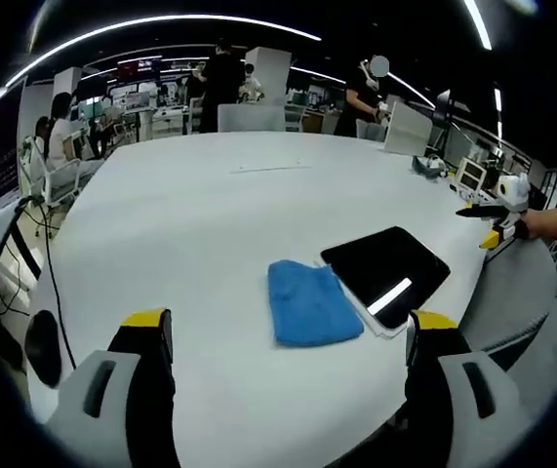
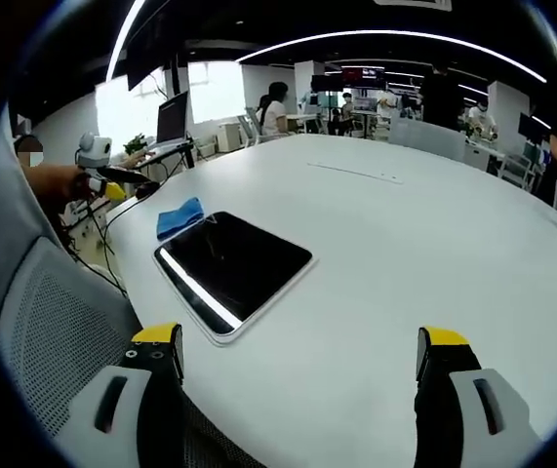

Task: Wipe the mirror surface with the cleaning cloth until all visible marks leave the cleaned area.

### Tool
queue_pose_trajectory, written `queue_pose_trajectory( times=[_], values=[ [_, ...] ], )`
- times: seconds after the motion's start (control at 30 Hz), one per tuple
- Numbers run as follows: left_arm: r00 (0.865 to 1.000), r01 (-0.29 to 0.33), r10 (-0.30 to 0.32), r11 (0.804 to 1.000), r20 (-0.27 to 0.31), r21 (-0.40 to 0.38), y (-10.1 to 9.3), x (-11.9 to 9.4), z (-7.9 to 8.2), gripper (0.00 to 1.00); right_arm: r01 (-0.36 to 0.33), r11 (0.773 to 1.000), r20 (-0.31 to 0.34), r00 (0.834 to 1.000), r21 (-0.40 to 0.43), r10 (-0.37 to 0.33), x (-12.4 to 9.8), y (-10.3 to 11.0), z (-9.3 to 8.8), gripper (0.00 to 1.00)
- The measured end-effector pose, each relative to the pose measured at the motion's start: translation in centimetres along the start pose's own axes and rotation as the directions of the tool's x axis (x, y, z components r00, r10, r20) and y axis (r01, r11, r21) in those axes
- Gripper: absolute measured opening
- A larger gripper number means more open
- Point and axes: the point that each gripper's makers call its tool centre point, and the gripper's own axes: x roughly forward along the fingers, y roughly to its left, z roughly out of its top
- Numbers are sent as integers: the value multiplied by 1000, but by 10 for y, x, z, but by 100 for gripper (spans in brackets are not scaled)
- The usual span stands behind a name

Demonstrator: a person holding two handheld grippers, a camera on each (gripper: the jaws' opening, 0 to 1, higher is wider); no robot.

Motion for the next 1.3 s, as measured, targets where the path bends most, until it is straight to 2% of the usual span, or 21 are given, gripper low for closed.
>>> queue_pose_trajectory(
  times=[0.2, 0.37, 0.43, 0.67, 0.8, 0.93, 1.0, 1.3],
  values=[
    [1000, 16, -16, 1000, -23, -3, -3, 2, -3, 99, -7, 1000, -16, 1000, -5, 7, -1, 2, -2, 99],
    [999, 32, -32, 999, -27, 14, -6, 4, -3, 99, -5, 1000, -23, 1000, 7, 5, -1, 1, -4, 99],
    [999, 31, -29, 998, -28, 47, -7, 5, -1, 99, -7, 1000, -21, 1000, 6, 7, -1, 2, -4, 99],
    [998, 40, -38, 998, -40, 46, -8, 5, -2, 99, -4, 1000, -23, 1000, 3, 4, 0, 1, -4, 99],
    [999, 28, -27, 999, -20, 29, -6, 5, 1, 99, 4, 1000, -21, 1000, 4, -4, -1, 0, -4, 99],
    [999, 25, -25, 999, -31, 21, -5, 7, -1, 99, -2, 1000, -25, 1000, 14, 2, -1, 0, -5, 98],
    [999, 35, -35, 999, -25, 19, -6, 8, 1, 99, -11, 999, -1, 1000, 34, 11, -1, 1, -1, 99],
    [999, 44, -44, 999, -2, 18, -10, 8, 8, 99, 8, 999, -17, 1000, 32, -8, 0, -2, -4, 99]
  ],
)
